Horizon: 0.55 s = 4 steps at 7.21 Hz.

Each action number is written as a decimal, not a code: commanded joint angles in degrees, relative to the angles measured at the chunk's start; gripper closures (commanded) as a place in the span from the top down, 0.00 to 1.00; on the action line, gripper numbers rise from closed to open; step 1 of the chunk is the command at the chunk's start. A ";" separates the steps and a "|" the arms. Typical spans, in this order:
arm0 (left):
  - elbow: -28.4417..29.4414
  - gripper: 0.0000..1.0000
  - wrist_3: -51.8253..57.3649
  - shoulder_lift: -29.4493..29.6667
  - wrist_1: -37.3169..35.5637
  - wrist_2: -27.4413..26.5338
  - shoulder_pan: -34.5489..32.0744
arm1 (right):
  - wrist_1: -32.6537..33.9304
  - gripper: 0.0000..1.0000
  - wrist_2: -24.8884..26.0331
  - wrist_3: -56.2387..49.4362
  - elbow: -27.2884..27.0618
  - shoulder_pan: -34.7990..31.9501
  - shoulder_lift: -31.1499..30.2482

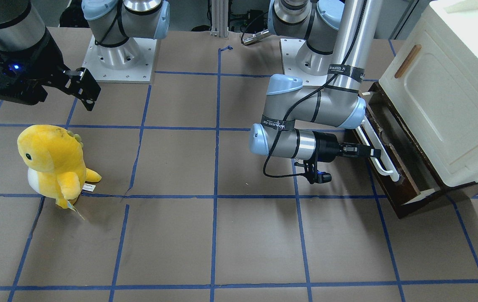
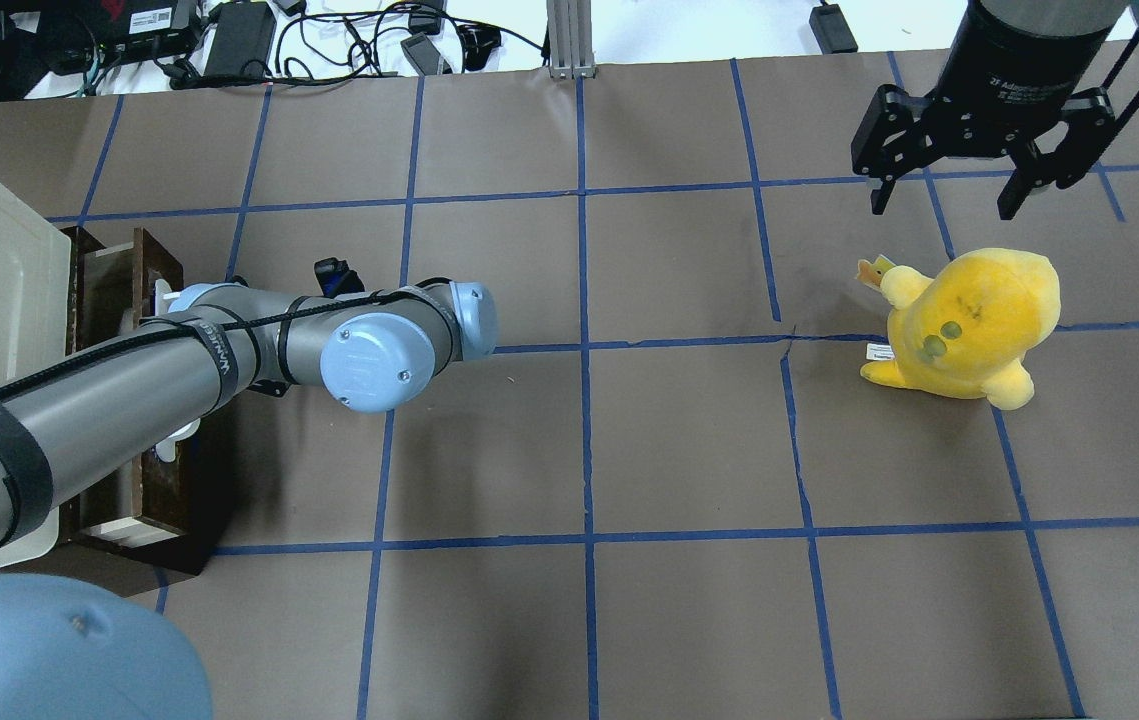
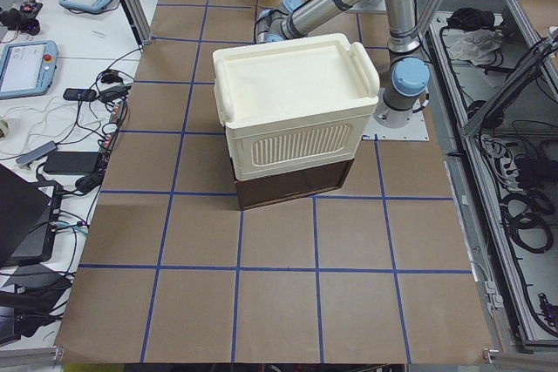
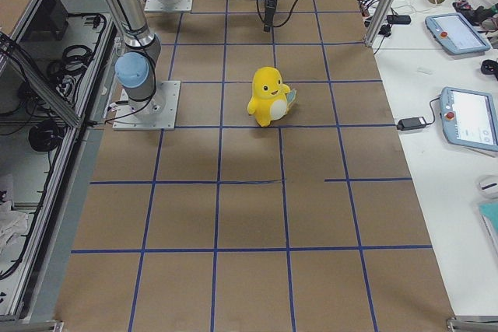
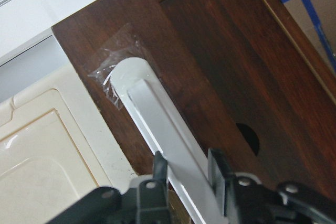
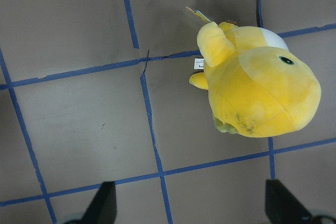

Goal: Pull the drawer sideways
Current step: 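Keep pulling the drawer farther out with the left gripper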

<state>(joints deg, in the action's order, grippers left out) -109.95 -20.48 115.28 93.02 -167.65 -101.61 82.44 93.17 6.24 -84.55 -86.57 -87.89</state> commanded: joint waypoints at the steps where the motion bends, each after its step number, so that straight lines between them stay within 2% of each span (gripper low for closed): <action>1: 1.58 0.28 2.00 0.29 -0.03 0.04 0.01 | 0.00 1.00 0.00 0.00 0.00 0.00 0.00; 4: 1.41 0.28 2.38 0.38 0.05 1.71 -0.17 | 0.00 1.00 0.00 0.00 0.00 0.00 0.00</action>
<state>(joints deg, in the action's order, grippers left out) -108.49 -18.17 115.63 93.04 -166.82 -101.65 82.44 93.16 6.24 -84.55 -86.55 -87.89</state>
